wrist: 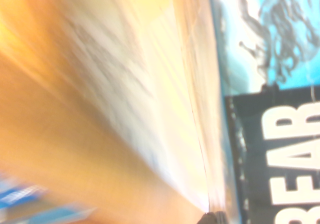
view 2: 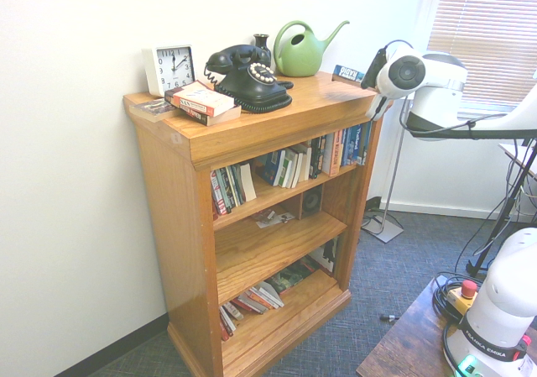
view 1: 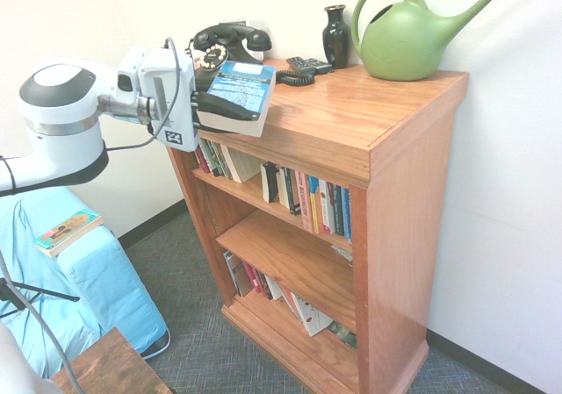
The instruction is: Put the book on the shelf
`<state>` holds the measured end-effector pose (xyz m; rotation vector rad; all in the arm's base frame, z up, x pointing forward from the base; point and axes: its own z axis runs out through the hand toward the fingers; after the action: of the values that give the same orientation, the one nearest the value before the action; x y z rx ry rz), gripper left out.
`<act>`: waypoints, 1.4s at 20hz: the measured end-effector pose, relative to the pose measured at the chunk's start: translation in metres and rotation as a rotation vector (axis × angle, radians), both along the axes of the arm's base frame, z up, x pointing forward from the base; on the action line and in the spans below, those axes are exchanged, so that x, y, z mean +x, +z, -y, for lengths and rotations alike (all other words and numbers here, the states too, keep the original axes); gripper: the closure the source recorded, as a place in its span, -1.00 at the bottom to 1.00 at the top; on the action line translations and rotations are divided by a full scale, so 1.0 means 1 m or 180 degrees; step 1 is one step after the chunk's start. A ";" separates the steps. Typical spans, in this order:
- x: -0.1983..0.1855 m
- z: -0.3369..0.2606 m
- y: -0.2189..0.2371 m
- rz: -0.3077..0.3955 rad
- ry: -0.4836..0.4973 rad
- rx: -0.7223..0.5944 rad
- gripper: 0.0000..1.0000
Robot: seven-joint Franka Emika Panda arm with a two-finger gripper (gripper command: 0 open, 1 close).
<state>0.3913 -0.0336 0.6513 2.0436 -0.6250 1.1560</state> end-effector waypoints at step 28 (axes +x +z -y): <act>-0.016 -0.045 -0.233 -0.0860 0.0875 0.2359 1.00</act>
<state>0.3752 0.0111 0.4185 2.9297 -0.7192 0.8256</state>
